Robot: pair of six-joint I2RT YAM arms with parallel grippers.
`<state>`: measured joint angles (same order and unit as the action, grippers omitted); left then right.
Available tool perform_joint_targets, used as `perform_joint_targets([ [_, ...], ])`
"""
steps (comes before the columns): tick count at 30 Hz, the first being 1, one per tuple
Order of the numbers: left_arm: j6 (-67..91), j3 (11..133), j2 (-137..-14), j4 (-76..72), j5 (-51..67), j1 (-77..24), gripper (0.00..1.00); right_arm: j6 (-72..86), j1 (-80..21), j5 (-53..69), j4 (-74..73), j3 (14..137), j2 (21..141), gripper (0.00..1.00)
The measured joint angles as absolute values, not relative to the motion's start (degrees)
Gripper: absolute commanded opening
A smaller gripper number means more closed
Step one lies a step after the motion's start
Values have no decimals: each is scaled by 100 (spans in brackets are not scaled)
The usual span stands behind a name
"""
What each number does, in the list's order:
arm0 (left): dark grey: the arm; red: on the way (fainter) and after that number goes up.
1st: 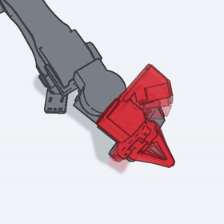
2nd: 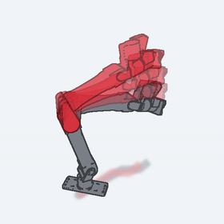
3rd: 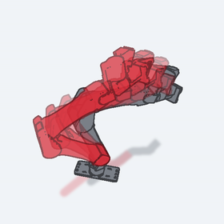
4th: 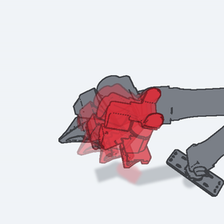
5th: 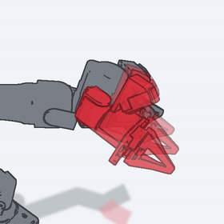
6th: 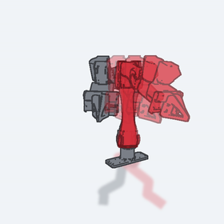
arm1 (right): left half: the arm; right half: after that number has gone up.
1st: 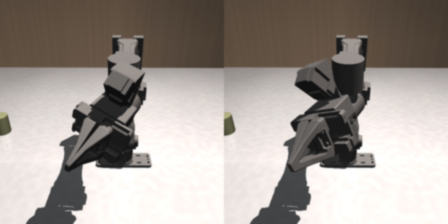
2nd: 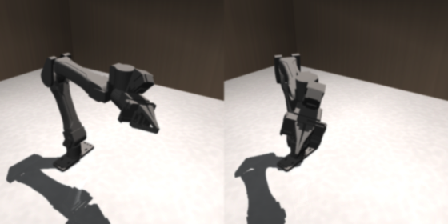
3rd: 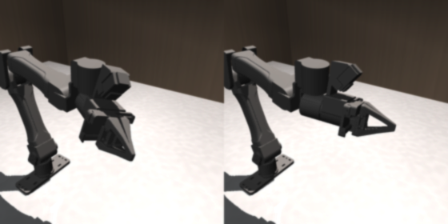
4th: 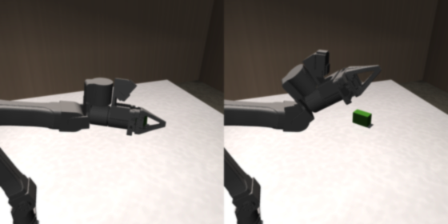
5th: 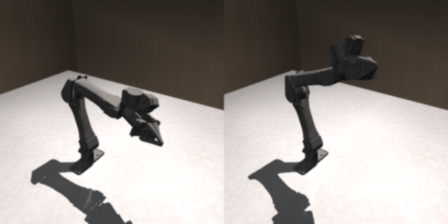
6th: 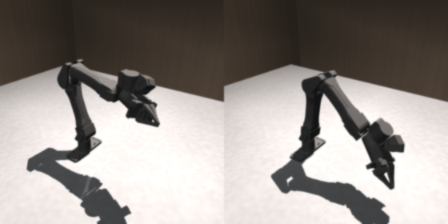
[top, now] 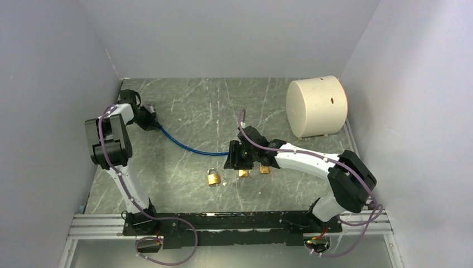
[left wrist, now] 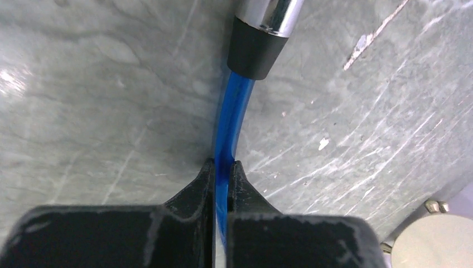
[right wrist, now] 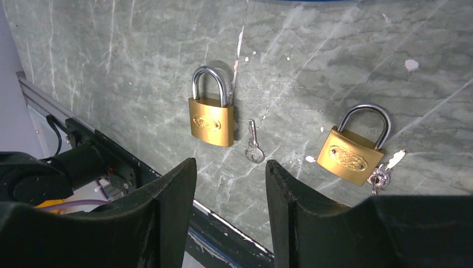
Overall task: Lock with the key
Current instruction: Move the lock to the center of the board.
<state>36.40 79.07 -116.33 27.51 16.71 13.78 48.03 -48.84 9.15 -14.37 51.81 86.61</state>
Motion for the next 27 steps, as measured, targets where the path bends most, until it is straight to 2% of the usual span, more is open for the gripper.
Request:
perform_joint_targets([
  [8, 3898, 7094, -11142, 2331, 1728, 954, 3, 4810, -4884, 786, -1470, 5183, 8661, 55],
  [11, 4027, 6705, -10901, 2156, 1754, 687, 10, 4792, -4884, 790, -1466, 5216, 8661, 56],
  [13, 4132, 6490, -10763, 2047, 1789, 561, 17, 4766, -4884, 792, -1452, 5277, 8663, 56],
  [19, 4434, 6187, -10608, 1881, 1970, 423, 50, 4580, -4884, 801, -1422, 5618, 8831, 57],
  [20, 4445, 6182, -10554, 1841, 2008, 388, 65, 4447, -4884, 803, -1323, 5747, 8954, 57],
  [23, 4449, 6117, -10427, 1787, 2060, 377, 74, 4300, -4884, 810, -1365, 5876, 9070, 57],
  [27, 4309, 5800, -9992, 1953, 1822, 355, 79, 3992, -4886, 797, -1345, 6475, 9553, 59],
])
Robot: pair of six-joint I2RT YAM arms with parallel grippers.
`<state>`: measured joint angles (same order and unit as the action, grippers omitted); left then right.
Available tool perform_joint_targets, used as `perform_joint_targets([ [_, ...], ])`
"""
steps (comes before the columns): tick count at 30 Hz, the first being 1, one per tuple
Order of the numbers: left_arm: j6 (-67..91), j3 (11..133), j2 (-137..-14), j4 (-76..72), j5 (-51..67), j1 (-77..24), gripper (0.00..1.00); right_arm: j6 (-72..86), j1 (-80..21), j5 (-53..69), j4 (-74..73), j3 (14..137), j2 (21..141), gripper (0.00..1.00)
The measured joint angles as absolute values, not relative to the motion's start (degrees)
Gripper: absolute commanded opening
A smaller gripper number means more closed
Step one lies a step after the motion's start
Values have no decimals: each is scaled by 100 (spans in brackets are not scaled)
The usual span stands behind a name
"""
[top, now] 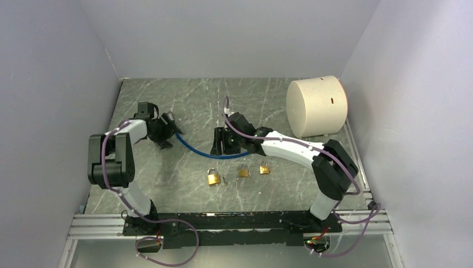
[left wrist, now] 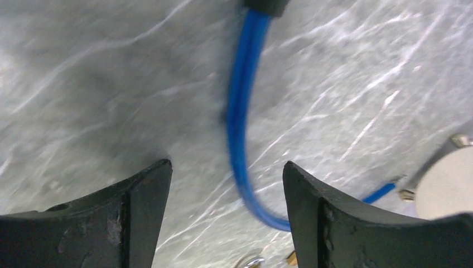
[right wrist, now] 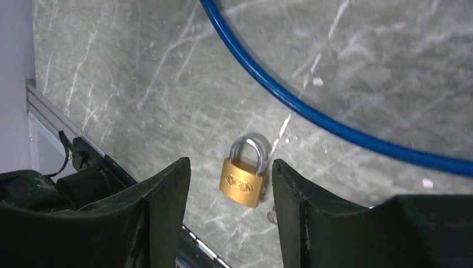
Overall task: Lock with the key
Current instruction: Move the lock to the center of the board, then pick up the lock from the center of the board.
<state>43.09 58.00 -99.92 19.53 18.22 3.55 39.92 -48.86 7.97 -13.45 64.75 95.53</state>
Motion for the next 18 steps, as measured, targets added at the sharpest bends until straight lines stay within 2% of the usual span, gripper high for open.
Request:
perform_joint_targets([
  [6, 4139, 5129, -8941, 2488, 1315, 357, 81, 3527, -4917, 746, -1376, 7415, 10274, 59],
  [14, 3999, 4633, -6418, 3009, 408, 357, 84, 2696, -5199, 325, -1857, 9094, 11671, 56],
  [18, 3938, 4582, -5594, 3380, 95, 362, 85, 2327, -5343, 110, -2169, 9762, 12245, 53],
])
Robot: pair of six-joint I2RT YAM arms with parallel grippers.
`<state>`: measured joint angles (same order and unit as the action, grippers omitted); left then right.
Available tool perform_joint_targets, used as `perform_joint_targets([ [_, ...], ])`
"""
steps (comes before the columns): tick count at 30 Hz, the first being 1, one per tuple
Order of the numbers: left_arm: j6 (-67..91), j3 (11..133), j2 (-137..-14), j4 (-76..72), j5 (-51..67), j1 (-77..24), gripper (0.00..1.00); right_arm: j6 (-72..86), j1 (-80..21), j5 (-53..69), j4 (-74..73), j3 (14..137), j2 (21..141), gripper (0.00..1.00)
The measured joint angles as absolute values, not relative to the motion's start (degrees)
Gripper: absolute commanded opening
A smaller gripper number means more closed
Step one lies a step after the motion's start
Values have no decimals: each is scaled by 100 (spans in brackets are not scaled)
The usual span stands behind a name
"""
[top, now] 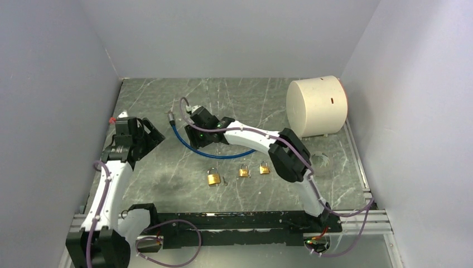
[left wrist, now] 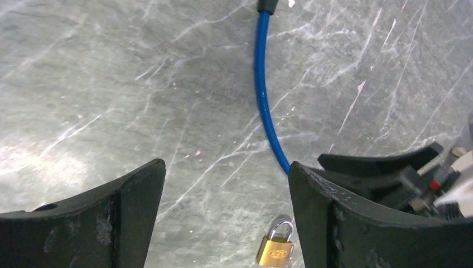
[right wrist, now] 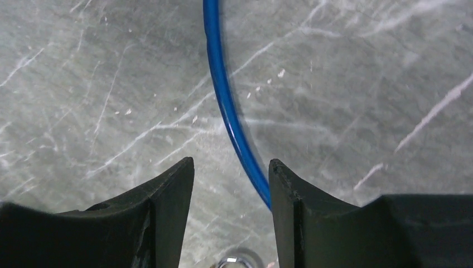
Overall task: Lock with the key
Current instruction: Pick up the lock from the center of the board.
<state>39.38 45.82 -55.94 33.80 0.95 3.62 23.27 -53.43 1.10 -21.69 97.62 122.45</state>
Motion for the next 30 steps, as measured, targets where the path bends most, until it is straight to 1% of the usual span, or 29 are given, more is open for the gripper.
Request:
perform_joint_targets([
  [9, 3881, 4582, -4657, 4165, -672, 362, 87, 1597, -5494, -167, -2674, 11113, 13260, 52],
  [19, 3977, 4648, -4488, 4609, -947, 362, 87, 926, -5813, -298, -2738, 11450, 13690, 48],
  [25, 3994, 4696, -4281, 4733, -1026, 362, 87, 729, -5826, -408, -2742, 11498, 13865, 47],
  [30, 3994, 4698, -4248, 4797, -1046, 362, 87, 661, -5822, -493, -2738, 11568, 13924, 36],
])
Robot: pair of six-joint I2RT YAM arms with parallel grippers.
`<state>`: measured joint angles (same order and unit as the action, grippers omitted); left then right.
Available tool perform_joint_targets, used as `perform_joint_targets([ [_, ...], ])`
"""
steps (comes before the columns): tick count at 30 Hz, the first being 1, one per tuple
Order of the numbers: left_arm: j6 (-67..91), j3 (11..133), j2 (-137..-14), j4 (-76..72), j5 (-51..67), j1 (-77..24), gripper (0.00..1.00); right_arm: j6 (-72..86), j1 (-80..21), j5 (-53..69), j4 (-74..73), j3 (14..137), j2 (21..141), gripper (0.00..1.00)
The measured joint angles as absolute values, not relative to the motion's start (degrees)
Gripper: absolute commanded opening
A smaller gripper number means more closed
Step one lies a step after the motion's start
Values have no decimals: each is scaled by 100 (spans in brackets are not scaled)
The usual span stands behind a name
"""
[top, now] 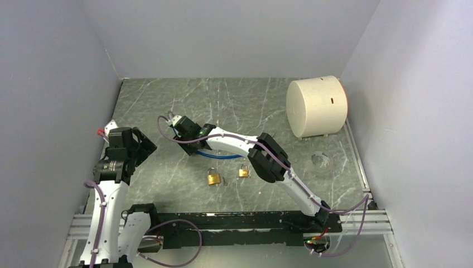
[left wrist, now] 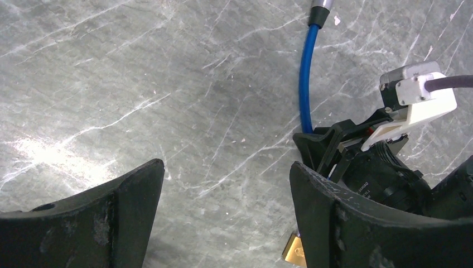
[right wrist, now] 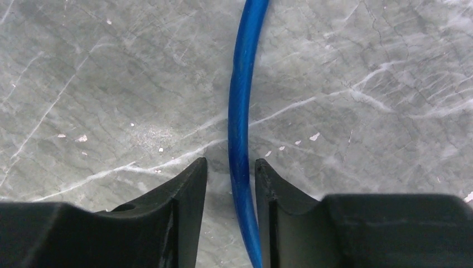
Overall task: Lock with the key
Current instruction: Pick up the lock from the center of the board.
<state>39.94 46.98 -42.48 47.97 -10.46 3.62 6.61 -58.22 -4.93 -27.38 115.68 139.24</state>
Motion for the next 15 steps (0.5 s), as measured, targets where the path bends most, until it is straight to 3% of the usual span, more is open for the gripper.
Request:
perform_joint_targets([
  [3, 3999, 4698, -4248, 4797, -1052, 362, 87, 655, -5822, -497, -2718, 11605, 13961, 28],
  [9, 4021, 4687, -4254, 4753, -1015, 362, 94, 672, -5839, -541, -2825, 11843, 14079, 1],
  [15, 4182, 4296, -4576, 4324, -499, 366, 94, 631, -5839, -526, -2882, 11922, 14105, 0],
])
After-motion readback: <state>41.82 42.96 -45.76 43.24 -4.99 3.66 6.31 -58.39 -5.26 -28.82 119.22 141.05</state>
